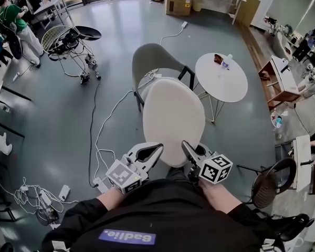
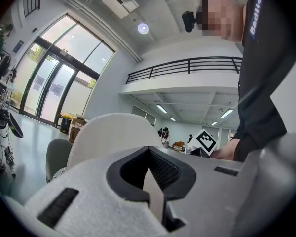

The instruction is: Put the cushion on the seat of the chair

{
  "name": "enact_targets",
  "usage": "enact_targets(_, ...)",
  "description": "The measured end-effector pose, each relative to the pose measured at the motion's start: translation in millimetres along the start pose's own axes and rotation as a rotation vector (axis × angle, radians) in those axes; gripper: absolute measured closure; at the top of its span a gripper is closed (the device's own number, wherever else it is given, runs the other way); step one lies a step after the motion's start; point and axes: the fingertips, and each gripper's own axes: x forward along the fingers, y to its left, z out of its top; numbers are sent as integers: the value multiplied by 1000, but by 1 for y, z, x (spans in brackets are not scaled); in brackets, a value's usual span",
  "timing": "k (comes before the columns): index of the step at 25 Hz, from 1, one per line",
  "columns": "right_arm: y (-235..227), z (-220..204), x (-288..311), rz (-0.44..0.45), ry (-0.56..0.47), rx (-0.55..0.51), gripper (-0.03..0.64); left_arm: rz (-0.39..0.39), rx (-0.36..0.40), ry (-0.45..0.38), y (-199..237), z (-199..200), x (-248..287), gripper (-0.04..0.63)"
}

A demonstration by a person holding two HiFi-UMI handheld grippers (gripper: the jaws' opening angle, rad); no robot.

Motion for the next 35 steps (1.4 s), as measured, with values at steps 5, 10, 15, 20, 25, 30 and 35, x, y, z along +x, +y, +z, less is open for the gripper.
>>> enact_targets(5, -36, 21, 17, 17, 20, 16, 543, 41, 1, 8, 26, 7, 35, 594)
enact_targets(10, -77, 42, 41, 54, 49, 43, 543, 85, 2, 33, 55, 7, 76, 594)
enact_targets(15, -119, 61, 64, 87, 89, 63, 543, 142, -9, 55, 85, 8, 115, 594)
enact_targets(20, -159, 78, 81, 113, 129, 97, 543, 186, -31, 38, 110, 7, 154, 594)
enact_targets(25, -184, 93, 100, 141, 156, 120, 543, 216, -27, 38, 127, 16, 181, 594)
enact_targets(30, -201, 102, 117, 156, 167, 142, 543, 229, -27, 41, 138, 18, 195, 594)
enact_targets(35, -208, 102, 135, 147, 161, 184, 543, 216, -25, 56, 150, 17, 198, 594)
